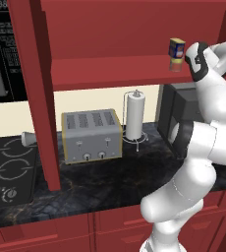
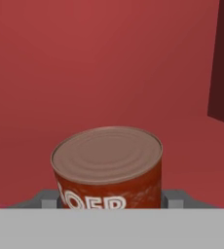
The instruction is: Stack two cans on top of the other two cans in the cabinet.
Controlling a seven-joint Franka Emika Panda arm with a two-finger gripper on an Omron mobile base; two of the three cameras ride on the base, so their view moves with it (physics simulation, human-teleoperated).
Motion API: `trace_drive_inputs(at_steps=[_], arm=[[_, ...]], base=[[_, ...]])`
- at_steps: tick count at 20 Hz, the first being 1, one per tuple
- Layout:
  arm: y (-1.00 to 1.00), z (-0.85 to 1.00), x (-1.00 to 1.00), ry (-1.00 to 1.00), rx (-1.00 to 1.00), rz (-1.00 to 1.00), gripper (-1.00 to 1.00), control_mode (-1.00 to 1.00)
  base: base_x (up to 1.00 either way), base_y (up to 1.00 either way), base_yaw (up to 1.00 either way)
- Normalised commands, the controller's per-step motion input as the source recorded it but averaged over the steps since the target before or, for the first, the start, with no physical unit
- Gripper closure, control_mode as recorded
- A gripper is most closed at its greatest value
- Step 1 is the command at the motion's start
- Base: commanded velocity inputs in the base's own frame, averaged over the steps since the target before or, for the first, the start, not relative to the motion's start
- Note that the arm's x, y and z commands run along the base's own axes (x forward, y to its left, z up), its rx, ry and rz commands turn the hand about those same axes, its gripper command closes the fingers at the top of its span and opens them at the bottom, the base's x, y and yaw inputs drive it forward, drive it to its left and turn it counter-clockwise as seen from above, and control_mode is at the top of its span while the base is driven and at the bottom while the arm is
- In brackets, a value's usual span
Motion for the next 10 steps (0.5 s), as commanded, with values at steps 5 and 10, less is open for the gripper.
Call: trace_drive_inputs(at_steps=[5,10], arm=[[-0.01,0.03,0.0,0.0,0.0,0.0,1.0,-1.0],[-0.04,0.13,0.0,0.0,0.0,0.0,1.0,-1.0]], base=[[0.0,0.0,0.0],[0.0,0.0,0.0]])
